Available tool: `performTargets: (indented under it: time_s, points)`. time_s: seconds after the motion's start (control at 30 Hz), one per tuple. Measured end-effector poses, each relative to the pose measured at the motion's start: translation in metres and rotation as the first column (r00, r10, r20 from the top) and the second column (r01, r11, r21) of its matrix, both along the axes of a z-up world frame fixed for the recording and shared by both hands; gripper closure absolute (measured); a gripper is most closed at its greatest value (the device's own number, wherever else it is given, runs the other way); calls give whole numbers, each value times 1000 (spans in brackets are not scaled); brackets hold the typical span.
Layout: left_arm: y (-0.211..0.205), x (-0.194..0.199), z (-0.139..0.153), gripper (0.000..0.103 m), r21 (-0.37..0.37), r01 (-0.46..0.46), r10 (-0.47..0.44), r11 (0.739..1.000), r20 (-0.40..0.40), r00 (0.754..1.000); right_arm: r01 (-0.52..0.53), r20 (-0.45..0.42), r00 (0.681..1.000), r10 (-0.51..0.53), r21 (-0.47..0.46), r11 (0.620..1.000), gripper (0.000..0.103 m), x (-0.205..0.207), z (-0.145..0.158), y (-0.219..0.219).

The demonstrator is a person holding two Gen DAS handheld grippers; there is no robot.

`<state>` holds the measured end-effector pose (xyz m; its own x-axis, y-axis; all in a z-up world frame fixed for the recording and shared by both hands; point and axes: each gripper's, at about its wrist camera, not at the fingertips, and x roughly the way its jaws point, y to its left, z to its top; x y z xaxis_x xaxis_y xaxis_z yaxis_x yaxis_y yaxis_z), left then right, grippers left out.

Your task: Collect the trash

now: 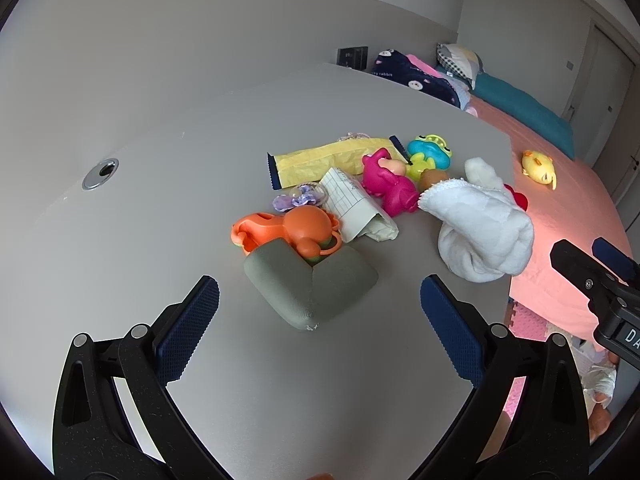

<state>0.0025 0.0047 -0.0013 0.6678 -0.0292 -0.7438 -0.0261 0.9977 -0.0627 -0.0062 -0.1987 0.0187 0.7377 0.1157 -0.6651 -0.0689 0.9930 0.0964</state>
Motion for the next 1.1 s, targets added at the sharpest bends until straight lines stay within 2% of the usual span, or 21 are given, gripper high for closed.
performTargets:
  time_s: [0.1,0.23,0.47,0.63,0.83,0.93,0.97,1.1]
  points:
    - [0,1,-2,6,20,-9,10,1000,-8,1000,-9,4,1000,9,7,1000,3,-1,0,0]
    - [2,2,-4,6,4,-15,15,1000,-19,1000,-37,21,999,37,34,999,3,-2,2,2]
    - [11,6,-8,6,-5,-44,44,999,-39,998,-133,22,991,132,56,989,3,9,1,19]
    - [15,9,-12,6,5,-55,55,998,-54,997,-163,0,987,163,30,986,10,20,-7,34]
    - [17,13,-18,6,-1,-56,56,998,-76,996,-175,-50,983,177,41,984,30,34,-22,38]
    - [16,16,-22,6,-8,-50,50,999,-89,995,-193,-65,978,196,53,980,47,37,-28,40]
    - [15,17,-23,6,-6,-50,49,999,-92,995,-201,-71,976,205,65,978,57,38,-30,41]
    - [12,24,-27,6,-12,-44,43,999,-110,993,-218,-53,973,224,94,971,71,36,-27,39]
